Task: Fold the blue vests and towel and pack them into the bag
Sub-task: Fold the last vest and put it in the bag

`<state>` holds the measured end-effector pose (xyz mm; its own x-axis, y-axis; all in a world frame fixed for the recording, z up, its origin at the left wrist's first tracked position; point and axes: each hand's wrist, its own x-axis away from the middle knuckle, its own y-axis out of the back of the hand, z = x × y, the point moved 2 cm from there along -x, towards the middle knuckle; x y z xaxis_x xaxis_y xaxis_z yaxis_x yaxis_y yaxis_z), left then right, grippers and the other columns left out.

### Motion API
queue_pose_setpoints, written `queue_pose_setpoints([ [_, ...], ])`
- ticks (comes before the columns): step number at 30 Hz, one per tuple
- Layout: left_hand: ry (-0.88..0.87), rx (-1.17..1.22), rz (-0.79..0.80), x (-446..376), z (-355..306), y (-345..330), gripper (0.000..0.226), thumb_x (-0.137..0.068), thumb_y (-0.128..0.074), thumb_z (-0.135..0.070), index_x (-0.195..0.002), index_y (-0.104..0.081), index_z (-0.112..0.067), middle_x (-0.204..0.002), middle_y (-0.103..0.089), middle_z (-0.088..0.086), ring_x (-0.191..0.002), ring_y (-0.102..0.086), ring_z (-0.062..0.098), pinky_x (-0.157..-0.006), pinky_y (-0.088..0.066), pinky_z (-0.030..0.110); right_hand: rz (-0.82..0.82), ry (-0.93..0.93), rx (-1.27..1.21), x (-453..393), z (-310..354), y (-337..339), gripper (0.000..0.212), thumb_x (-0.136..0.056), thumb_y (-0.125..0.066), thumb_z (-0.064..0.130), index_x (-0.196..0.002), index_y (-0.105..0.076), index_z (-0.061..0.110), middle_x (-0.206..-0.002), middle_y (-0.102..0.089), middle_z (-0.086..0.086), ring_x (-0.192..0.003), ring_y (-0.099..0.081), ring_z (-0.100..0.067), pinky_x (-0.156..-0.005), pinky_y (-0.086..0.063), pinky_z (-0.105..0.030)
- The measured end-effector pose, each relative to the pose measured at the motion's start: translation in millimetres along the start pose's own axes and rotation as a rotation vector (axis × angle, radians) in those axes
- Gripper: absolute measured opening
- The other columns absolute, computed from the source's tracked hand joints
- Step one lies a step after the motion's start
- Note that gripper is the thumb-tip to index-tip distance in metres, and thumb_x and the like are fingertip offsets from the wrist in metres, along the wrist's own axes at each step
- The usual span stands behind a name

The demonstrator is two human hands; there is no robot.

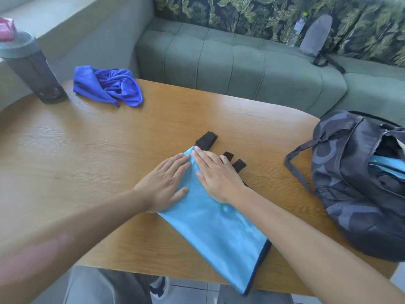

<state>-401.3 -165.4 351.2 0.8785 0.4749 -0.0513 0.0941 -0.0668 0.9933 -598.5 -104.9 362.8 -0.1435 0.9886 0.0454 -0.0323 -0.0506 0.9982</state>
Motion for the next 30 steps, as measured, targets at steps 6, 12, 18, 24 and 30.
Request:
queue_pose_setpoints([
  [6,-0.214,-0.010,0.043,-19,22,4,0.070,-0.105,-0.032,-0.051,-0.161,-0.020,-0.010,-0.170,-0.010,0.007,-0.158,-0.001,0.019,-0.128,-0.012,0.041,0.027,0.001,0.214,-8,-11,12,0.071,-0.099,-0.016,0.049,-0.157,-0.033,0.012,-0.165,-0.030,-0.001,-0.120,-0.044,-0.026,-0.101,-0.031,-0.041],
  [12,-0.295,-0.014,0.088,-32,35,8,0.070,-0.105,-0.025,-0.055,-0.162,-0.015,-0.015,-0.172,-0.005,0.000,-0.158,0.002,0.013,-0.128,-0.008,0.039,0.044,-0.138,0.294,-6,-16,12,0.071,-0.104,-0.018,0.054,-0.156,-0.030,0.008,-0.161,-0.034,-0.006,-0.133,-0.038,-0.030,-0.111,-0.020,-0.044],
  [18,-0.419,-0.112,0.161,-53,50,16,0.070,-0.106,-0.019,-0.056,-0.164,-0.003,-0.019,-0.172,0.007,-0.006,-0.157,0.007,0.013,-0.128,-0.007,0.040,0.099,-0.342,0.103,4,-23,13,0.072,-0.104,-0.011,0.059,-0.163,-0.002,0.018,-0.170,-0.007,-0.002,-0.155,0.002,-0.033,-0.120,-0.008,-0.048],
  [24,-0.348,-0.306,0.071,-51,46,31,0.065,-0.107,-0.020,-0.055,-0.163,-0.017,-0.023,-0.172,-0.006,0.002,-0.158,0.001,0.022,-0.128,-0.004,0.041,0.051,-0.239,0.115,39,-35,31,0.064,-0.107,-0.020,0.054,-0.163,-0.007,0.026,-0.170,0.009,-0.002,-0.155,0.013,-0.029,-0.123,-0.005,-0.049],
  [30,-0.174,0.088,-0.133,31,-8,46,0.049,-0.103,-0.040,-0.042,-0.139,-0.057,-0.013,-0.158,-0.044,0.005,-0.149,-0.035,0.025,-0.122,-0.028,0.042,-0.032,0.114,-0.002,110,-8,39,0.063,-0.107,-0.027,0.053,-0.160,-0.026,0.021,-0.169,-0.014,0.002,-0.157,-0.003,-0.014,-0.124,-0.009,-0.038],
])
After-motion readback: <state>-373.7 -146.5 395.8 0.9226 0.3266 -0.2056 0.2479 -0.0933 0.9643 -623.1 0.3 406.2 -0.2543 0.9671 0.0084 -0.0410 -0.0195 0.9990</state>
